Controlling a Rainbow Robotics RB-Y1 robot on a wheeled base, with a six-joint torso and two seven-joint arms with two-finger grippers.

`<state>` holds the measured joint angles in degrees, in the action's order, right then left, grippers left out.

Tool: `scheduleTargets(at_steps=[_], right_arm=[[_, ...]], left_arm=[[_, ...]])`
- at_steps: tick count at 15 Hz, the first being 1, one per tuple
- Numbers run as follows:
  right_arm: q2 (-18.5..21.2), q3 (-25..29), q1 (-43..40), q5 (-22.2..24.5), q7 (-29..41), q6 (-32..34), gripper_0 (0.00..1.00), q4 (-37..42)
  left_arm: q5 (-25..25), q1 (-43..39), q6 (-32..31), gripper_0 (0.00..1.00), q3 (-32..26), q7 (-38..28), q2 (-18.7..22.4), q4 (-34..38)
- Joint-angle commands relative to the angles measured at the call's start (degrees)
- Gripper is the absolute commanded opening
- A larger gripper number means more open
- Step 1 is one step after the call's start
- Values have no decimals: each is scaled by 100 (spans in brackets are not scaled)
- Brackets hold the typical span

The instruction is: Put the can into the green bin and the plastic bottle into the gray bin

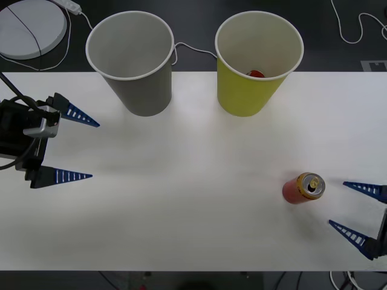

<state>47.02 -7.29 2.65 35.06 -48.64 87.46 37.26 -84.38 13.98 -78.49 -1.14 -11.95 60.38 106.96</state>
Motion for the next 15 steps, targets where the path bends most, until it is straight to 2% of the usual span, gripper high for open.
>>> scheduleTargets(at_steps=[1, 15], right_arm=[[-114, -343, 34, -359, -93, -309, 100, 9], [-887, -791, 596, -421, -620, -1152, 100, 9]], left_arm=[[0, 0, 0, 100, 0, 0, 0, 0], [0, 0, 0, 100, 0, 0, 0, 0]])
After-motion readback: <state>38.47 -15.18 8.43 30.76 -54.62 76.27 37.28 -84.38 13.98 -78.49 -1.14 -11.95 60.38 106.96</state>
